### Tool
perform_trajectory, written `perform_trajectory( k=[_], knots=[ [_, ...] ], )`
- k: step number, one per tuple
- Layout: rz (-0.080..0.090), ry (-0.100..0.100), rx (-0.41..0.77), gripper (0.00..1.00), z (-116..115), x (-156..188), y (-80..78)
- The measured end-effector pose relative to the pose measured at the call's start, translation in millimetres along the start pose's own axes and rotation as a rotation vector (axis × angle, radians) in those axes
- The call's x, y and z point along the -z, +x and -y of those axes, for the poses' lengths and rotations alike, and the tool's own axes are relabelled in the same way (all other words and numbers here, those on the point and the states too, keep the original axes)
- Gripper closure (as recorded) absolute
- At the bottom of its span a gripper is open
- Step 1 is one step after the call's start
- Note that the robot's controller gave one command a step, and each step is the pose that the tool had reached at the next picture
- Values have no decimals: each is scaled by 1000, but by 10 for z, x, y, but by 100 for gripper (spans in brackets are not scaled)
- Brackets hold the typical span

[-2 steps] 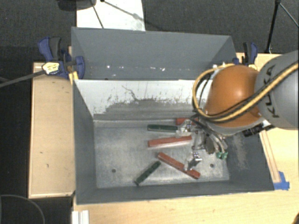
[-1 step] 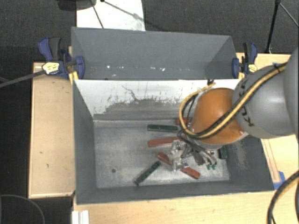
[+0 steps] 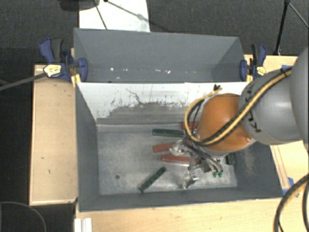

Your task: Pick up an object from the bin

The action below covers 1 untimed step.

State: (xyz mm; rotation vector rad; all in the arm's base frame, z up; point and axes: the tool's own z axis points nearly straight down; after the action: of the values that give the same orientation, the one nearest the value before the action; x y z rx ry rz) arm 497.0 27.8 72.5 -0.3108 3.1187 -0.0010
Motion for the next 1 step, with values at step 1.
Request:
perform_trajectory(
  k=[1],
  knots=[
    [5, 0, -2, 100, -4, 22, -15]
  ],
)
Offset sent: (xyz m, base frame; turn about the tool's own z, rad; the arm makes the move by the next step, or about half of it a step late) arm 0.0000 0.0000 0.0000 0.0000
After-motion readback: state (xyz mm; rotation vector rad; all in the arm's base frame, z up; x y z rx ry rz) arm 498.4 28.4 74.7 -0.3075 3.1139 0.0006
